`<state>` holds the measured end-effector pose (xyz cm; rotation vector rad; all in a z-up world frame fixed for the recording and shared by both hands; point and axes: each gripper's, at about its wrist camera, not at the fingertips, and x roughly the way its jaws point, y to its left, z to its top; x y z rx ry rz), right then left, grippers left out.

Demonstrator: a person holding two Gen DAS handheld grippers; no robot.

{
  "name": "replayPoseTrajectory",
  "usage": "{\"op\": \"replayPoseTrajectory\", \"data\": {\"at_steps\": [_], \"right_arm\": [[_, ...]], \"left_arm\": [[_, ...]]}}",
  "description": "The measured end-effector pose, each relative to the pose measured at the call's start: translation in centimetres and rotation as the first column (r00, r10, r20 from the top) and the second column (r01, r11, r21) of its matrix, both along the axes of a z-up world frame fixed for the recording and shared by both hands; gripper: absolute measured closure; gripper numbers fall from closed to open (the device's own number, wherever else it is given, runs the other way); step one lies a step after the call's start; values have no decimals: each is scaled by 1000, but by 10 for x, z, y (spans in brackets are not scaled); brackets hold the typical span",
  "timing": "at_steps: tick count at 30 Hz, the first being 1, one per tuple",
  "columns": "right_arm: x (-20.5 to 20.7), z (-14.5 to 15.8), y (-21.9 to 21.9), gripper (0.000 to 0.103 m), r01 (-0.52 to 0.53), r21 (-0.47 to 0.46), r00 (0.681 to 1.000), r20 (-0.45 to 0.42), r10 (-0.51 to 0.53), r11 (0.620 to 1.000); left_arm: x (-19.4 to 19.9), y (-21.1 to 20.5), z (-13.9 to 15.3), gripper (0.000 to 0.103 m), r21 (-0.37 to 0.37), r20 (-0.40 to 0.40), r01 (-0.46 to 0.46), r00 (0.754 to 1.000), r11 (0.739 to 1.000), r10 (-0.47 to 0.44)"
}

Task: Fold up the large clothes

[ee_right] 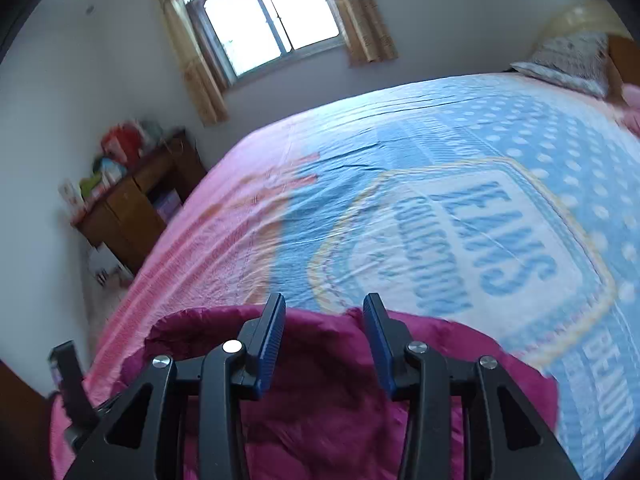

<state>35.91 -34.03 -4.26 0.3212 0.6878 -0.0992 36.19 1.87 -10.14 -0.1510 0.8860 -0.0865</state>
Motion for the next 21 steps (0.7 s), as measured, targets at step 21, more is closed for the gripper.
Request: {"op": "replayPoseTrajectory", "data": {"at_steps": [21], "right_arm": [[5,-84,38,60,-337,-136,935,-160,315,932]], "left_arm": [[-27,-2,64,79,73,165,5,986,997,-17]]}}
